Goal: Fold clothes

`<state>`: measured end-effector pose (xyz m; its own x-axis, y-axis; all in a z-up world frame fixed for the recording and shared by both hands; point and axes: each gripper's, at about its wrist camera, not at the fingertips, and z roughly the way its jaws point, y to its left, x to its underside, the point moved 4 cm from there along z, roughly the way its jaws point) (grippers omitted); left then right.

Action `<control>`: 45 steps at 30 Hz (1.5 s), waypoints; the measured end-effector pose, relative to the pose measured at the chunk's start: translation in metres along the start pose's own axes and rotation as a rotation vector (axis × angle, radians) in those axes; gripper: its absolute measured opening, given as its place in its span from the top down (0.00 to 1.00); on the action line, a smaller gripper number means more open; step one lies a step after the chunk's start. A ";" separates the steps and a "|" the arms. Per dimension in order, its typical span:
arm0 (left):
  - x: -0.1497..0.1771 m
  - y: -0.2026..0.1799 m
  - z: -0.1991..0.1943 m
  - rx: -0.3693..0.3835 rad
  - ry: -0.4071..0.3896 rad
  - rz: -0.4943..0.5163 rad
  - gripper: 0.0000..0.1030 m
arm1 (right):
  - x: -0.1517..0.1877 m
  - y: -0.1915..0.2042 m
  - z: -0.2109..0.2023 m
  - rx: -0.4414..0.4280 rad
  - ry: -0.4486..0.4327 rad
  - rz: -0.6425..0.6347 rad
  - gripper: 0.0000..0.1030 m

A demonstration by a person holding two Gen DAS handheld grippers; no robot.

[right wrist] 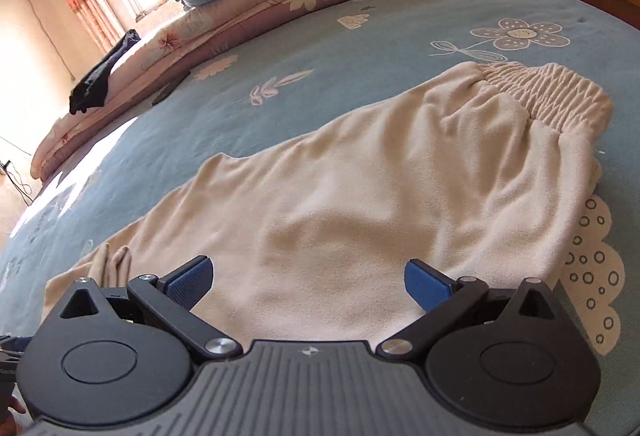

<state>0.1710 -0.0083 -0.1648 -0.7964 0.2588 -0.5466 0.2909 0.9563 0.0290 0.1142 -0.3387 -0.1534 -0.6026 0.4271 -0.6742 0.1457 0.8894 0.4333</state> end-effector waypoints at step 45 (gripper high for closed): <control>0.033 -0.037 -0.023 0.032 -0.042 0.084 0.01 | 0.055 0.064 0.020 0.151 0.074 -0.381 0.00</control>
<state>0.1218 -0.0316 -0.1652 -0.7454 0.3315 -0.5783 0.3729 0.9265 0.0503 0.1065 -0.2552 -0.1748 -0.6898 0.0547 -0.7219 0.0111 0.9978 0.0650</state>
